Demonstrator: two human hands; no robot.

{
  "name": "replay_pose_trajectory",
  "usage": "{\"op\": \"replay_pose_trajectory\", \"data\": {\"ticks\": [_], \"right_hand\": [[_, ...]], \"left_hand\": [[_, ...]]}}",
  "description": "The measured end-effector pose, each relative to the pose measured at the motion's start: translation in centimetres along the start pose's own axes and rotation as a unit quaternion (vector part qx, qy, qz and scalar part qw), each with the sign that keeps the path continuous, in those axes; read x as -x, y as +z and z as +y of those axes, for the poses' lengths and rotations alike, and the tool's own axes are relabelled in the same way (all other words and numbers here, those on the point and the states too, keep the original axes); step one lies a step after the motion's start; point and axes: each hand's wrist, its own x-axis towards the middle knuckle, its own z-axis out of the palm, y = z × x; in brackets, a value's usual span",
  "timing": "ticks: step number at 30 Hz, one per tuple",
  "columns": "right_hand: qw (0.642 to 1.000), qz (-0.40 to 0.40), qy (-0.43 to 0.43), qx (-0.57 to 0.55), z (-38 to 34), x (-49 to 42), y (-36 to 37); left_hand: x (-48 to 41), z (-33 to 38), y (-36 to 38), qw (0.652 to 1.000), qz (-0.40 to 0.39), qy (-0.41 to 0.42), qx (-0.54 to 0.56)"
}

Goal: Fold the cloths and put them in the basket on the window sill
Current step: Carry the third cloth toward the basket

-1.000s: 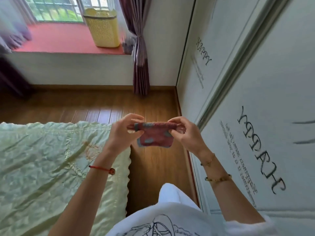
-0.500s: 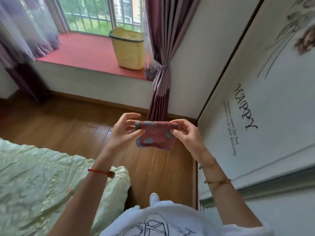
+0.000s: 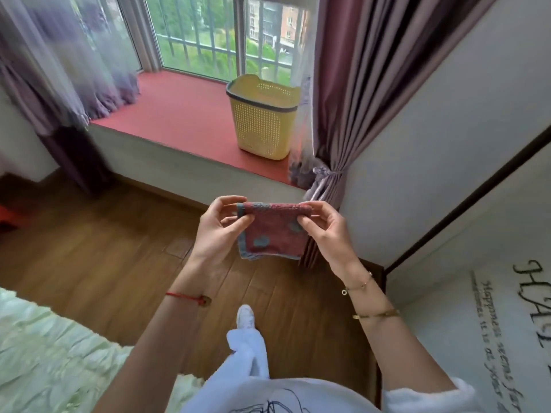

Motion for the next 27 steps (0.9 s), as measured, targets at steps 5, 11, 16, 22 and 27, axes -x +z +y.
{"op": "replay_pose_trajectory", "data": {"ticks": [5,11,16,22,27], "right_hand": [[1.000,0.013,-0.012,-0.005,-0.5,-13.9,3.7],[0.998,0.058,0.004,-0.021,-1.2,-28.1,7.2],[0.996,0.088,0.005,-0.006,-0.6,-38.9,9.1],[0.990,0.137,0.004,0.016,1.1,-53.6,10.0],[0.980,0.197,0.032,0.021,1.8,-65.4,10.3]], "left_hand": [[-14.2,2.3,-1.7,1.000,0.019,-0.001,0.007],[-29.7,4.2,-3.0,1.000,0.014,-0.005,-0.016],[-41.9,4.1,-3.0,0.999,-0.007,-0.036,-0.013],[-57.7,4.0,-1.4,0.999,-0.028,-0.039,-0.012],[-70.5,4.4,0.8,0.997,-0.046,-0.046,-0.037]]}}
